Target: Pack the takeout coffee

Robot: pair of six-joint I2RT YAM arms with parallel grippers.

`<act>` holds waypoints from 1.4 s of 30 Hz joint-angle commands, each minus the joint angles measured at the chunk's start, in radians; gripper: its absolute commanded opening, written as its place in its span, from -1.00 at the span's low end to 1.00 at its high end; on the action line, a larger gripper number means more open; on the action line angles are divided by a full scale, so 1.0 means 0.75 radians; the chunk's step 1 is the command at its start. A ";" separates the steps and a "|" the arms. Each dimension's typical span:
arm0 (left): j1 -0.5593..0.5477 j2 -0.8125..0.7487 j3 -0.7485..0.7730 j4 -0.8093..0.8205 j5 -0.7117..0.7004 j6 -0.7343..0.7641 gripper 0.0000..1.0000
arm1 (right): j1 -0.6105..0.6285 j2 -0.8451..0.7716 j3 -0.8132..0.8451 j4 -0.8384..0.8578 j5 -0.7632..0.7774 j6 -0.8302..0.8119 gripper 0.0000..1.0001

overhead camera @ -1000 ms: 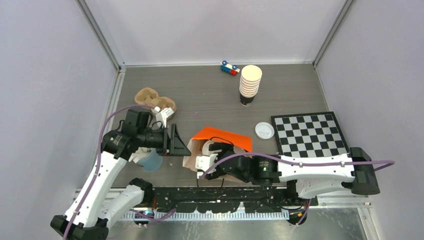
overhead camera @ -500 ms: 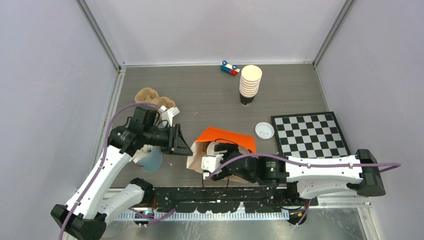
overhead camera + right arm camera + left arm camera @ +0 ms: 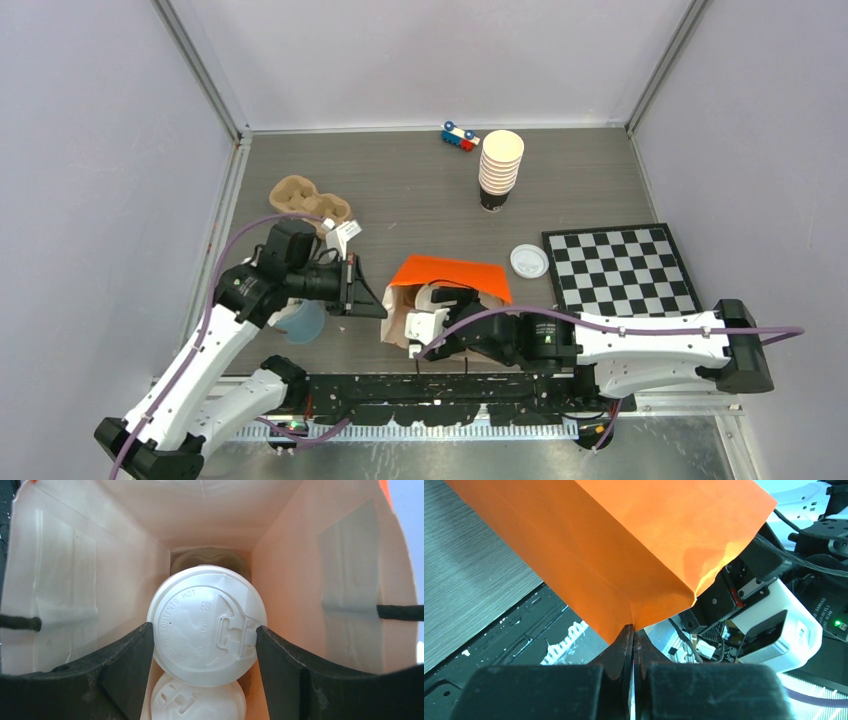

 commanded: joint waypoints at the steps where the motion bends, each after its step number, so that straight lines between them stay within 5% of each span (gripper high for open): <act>1: -0.005 -0.079 -0.025 0.015 0.010 -0.032 -1.00 | -0.008 0.045 0.045 0.112 0.022 -0.032 0.49; 13: -0.005 -0.074 -0.038 -0.053 0.067 0.042 -1.00 | -0.008 0.218 0.117 0.329 0.023 -0.206 0.50; 42: -0.003 0.113 0.099 -0.120 0.091 0.028 -1.00 | -0.042 0.188 -0.056 0.378 -0.046 -0.374 0.50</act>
